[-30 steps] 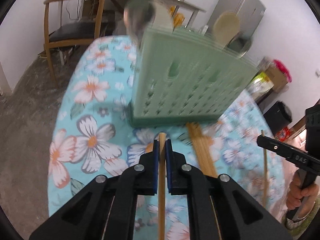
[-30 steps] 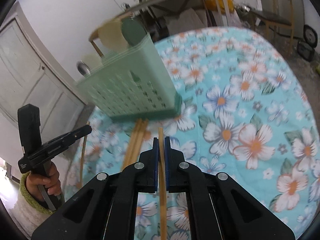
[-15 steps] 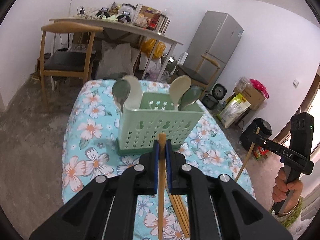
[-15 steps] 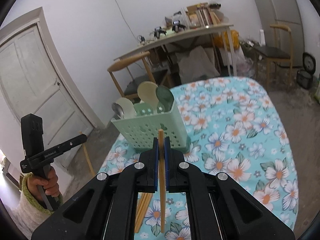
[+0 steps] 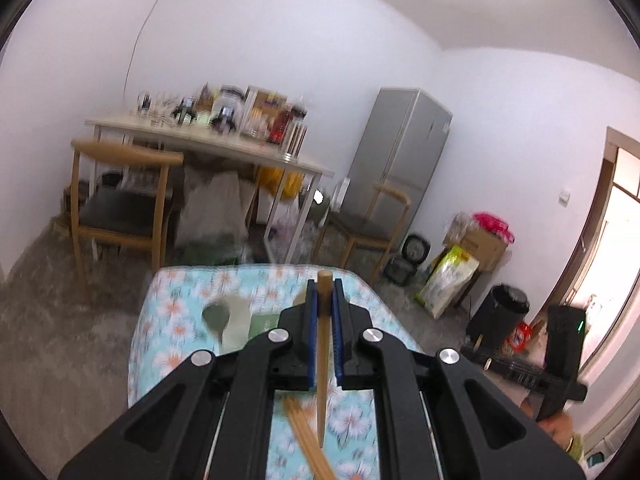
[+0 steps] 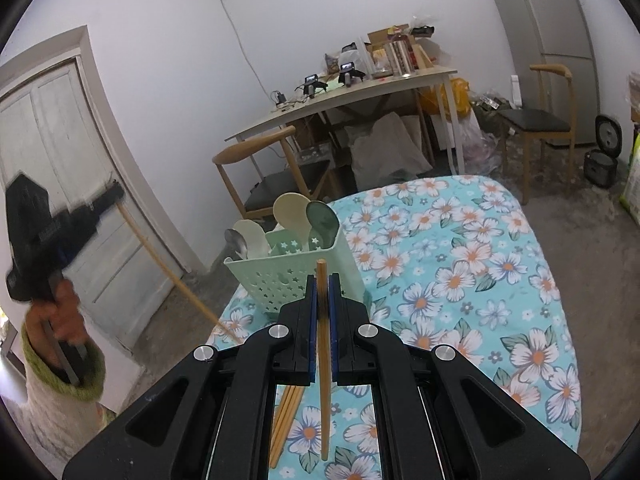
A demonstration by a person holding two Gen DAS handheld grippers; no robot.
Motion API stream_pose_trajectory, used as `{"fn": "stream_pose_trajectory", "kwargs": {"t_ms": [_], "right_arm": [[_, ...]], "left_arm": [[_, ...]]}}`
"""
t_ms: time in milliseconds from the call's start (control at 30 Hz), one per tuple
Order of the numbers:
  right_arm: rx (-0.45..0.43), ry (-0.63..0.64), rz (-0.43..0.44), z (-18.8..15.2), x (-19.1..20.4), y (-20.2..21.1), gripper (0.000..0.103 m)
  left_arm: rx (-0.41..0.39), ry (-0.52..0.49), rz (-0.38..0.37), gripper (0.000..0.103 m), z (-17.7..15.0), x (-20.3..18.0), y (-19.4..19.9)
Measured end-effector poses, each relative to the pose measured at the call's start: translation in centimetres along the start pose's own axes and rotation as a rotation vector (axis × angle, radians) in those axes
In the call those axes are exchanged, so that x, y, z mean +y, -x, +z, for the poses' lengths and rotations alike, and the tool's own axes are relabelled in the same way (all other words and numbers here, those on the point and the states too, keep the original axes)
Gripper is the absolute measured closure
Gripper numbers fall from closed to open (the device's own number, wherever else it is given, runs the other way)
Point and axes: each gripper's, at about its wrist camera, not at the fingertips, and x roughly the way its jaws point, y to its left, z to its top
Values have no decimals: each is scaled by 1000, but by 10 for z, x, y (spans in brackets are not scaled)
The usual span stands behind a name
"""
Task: Organize utensils
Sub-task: 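Lift both chopsticks and carry them above the green holder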
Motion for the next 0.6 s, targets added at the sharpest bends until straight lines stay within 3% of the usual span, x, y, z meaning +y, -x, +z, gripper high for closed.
{"fn": "stream_pose_trajectory", "kwargs": {"t_ms": [200,333,467,600], "right_arm": [[2,6,-12,-4,1,4,99],[10,6,-12,-8,1,5,99],[12,6,-16,-9,1,7,99],[14,3,-17,-10,0,7,99]], "left_arm": [[-171,-26,18,97,43,-7,3],[-229,-26,64,97,58,1,-8],[-244,-32,121,97,62,12,-32],[-230,-12,110,97,57,26,-60]]}}
